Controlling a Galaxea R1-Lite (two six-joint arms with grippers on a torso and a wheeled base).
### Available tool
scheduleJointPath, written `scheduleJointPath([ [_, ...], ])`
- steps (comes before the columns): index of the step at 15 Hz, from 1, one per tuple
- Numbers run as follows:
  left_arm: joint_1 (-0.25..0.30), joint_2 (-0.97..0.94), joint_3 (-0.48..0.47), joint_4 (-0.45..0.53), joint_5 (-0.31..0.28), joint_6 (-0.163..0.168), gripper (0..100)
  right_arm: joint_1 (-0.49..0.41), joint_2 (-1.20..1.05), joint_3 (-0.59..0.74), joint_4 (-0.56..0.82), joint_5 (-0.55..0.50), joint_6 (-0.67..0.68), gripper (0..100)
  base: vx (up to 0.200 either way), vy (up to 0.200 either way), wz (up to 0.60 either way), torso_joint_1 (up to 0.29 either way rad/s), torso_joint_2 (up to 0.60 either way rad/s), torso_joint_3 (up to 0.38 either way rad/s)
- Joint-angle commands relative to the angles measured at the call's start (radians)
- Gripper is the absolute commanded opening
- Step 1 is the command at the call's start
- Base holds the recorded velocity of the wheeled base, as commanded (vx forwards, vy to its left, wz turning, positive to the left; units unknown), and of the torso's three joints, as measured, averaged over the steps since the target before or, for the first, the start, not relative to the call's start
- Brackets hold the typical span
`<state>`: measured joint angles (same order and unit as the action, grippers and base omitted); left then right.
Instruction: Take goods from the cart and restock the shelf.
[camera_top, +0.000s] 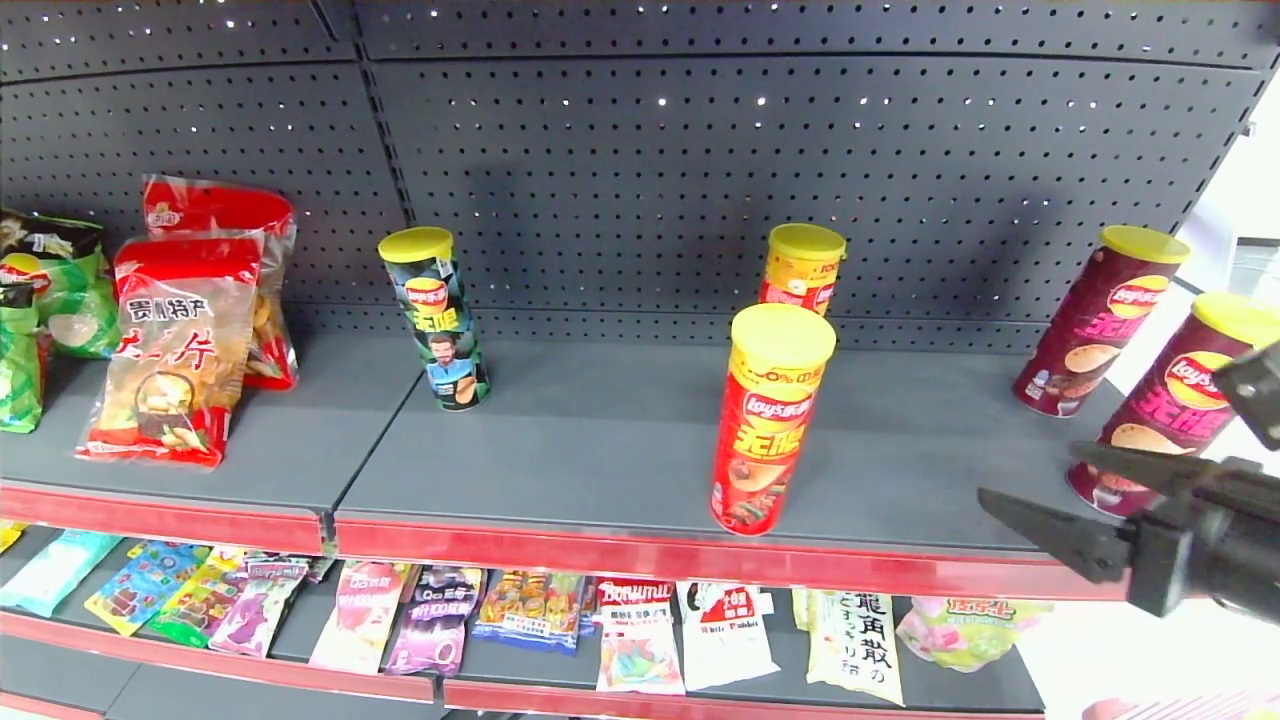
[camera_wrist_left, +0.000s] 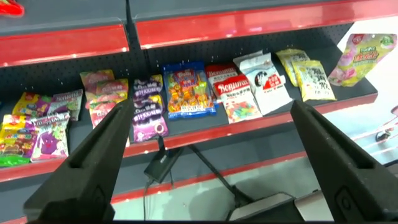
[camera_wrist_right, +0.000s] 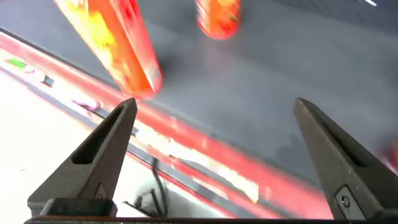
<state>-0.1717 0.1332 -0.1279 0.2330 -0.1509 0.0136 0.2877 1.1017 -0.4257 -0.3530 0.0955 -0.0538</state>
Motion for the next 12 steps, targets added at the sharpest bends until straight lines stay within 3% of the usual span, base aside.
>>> scheduleJointPath([
  [1, 0.0, 0.083, -0.029, 0.005, 0.005, -0.011, 100, -0.061, -0.365, 0.082, 0.223, -0.117, 0.011, 100, 0.0, 0.0, 0.0, 0.0, 0.0, 0.0],
  [3, 0.0, 0.261, -0.164, 0.008, 0.004, -0.061, 100, -0.087, -0.533, 0.084, 0.393, -0.126, 0.009, 100, 0.0, 0.0, 0.0, 0.0, 0.0, 0.0],
  [7, -0.005, 0.393, -0.242, 0.005, -0.006, -0.06, 100, -0.128, -0.757, 0.053, 0.707, -0.16, -0.026, 100, 0.0, 0.0, 0.0, 0.0, 0.0, 0.0],
  [9, -0.005, 0.399, -0.243, 0.005, -0.006, -0.06, 100, -0.13, -0.767, 0.03, 0.766, -0.18, -0.032, 100, 0.0, 0.0, 0.0, 0.0, 0.0, 0.0],
  [12, -0.005, 0.444, -0.251, 0.0, 0.002, -0.06, 100, -0.13, -0.761, 0.028, 0.766, -0.185, -0.035, 100, 0.0, 0.0, -0.6, 0.002, 0.01, 0.004],
])
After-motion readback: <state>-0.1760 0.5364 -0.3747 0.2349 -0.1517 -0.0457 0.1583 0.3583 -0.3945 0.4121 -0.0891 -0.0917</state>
